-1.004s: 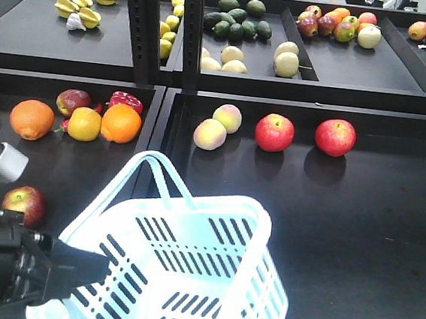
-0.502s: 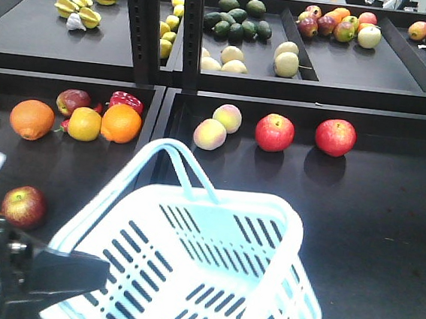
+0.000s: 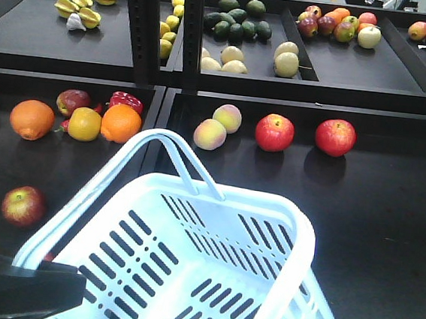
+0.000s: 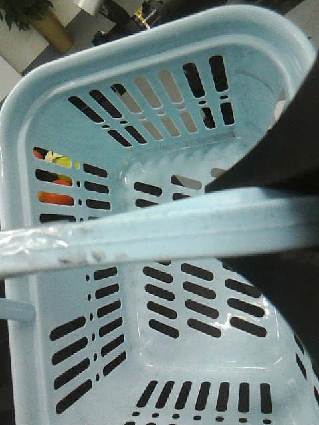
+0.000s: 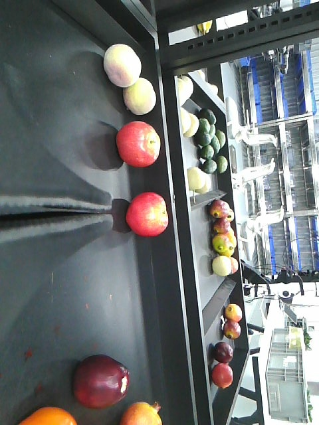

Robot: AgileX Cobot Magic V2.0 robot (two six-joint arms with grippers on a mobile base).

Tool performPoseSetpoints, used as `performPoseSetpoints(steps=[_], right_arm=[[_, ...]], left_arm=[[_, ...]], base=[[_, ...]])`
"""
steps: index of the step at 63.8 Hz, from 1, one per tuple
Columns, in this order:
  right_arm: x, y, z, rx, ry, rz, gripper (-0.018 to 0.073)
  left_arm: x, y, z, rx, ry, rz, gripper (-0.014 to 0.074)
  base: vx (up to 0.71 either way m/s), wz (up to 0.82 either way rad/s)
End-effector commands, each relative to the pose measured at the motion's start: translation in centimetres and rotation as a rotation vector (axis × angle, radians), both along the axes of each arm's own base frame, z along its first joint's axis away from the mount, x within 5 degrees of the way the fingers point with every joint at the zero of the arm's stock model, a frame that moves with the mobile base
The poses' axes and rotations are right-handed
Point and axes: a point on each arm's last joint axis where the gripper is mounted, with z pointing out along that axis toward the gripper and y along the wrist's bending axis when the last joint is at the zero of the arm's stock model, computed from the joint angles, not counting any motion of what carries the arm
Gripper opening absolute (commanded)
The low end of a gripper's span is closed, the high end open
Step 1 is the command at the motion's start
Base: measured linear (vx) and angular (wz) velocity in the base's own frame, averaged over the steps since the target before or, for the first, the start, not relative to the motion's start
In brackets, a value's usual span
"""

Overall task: Pick three apples into basket with both arms
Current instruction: 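Pull the lifted basket back toward the robot with the left gripper, then drive the base away from the tables holding the basket in the left gripper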

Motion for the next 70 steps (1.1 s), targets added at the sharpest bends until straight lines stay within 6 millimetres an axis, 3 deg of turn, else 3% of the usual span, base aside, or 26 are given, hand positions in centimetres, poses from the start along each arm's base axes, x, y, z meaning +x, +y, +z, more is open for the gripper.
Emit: performPoseSetpoints(steps=[1, 70], right_arm=[[-0.02, 0.05, 0.26, -0.017, -0.069, 0.003, -0.0004], [-0.02, 0.05, 0.26, -0.017, -0.069, 0.003, -0.0004]], left_arm=[[0.06, -0.10, 1.46, -0.089, -0.030, 0.030, -0.0007], [0.08, -0.09, 1.47, -0.088, -0.032, 0.032, -0.0007]], base=[[0.00, 0.00], [-0.01, 0.04]])
